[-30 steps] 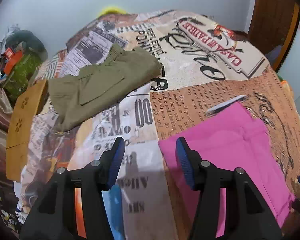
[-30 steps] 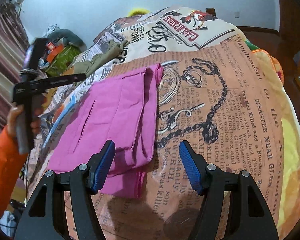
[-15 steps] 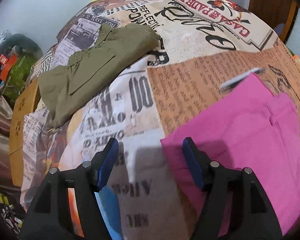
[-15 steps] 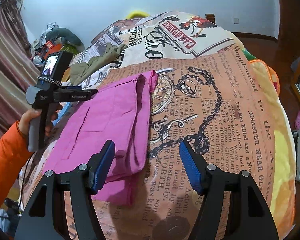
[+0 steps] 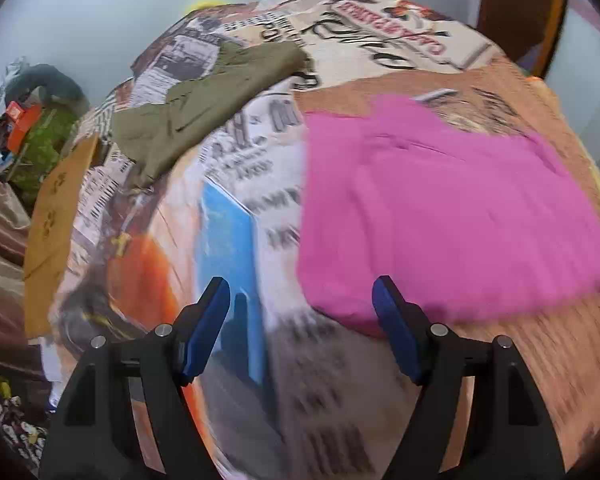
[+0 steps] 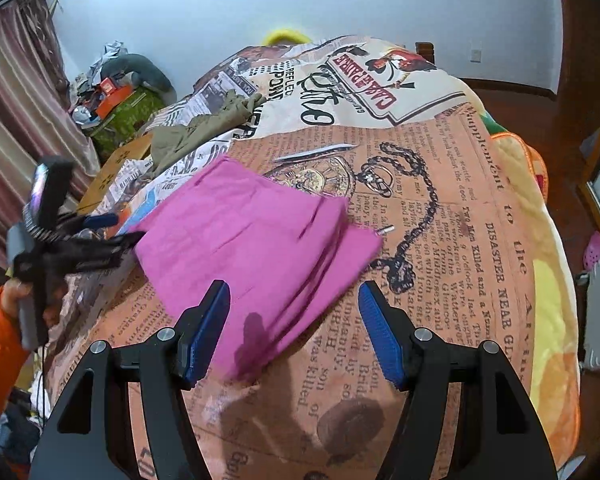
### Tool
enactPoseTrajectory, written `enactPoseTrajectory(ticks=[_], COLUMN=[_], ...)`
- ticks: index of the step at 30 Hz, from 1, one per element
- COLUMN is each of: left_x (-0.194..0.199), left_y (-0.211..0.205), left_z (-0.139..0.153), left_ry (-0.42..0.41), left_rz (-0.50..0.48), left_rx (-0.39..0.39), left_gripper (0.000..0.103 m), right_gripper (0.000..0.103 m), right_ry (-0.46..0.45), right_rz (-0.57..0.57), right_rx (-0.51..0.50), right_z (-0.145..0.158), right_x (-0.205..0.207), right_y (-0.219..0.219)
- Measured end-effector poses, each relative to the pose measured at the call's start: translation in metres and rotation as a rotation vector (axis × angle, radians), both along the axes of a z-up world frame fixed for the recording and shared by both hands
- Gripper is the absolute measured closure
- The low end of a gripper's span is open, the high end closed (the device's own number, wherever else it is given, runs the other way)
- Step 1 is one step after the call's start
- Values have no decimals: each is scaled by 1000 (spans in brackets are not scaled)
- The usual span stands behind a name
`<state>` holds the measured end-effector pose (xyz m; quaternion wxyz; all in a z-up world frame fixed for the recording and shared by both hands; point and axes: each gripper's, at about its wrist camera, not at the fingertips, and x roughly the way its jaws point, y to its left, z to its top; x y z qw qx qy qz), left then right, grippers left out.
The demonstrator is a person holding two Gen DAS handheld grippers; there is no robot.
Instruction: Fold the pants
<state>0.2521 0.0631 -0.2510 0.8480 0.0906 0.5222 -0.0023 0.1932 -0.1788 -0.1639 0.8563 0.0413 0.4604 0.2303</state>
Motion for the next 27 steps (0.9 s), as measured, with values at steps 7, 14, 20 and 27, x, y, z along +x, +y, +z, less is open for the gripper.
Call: enactPoseTrajectory(ticks=[7, 14, 20, 27], left_x=[-26, -28, -23, -15], left_y=[-8, 5, -7, -12], left_z=[11, 20, 15, 3], left_ry=[-33, 3, 2, 21], left_rz=[7, 17, -17, -21], left_rx=[-11, -135, -168, -174], left_gripper=[29, 51, 58, 58], right_gripper=[40, 40, 48, 67], right_ry=[2, -25, 4, 38], right_rz=[-2, -4, 28, 94], right_rx=[-24, -13, -13, -38], right_z=[-5, -6, -19, -36], right_x=[-7, -3, 9, 14], right_y=[-1, -5, 3, 14])
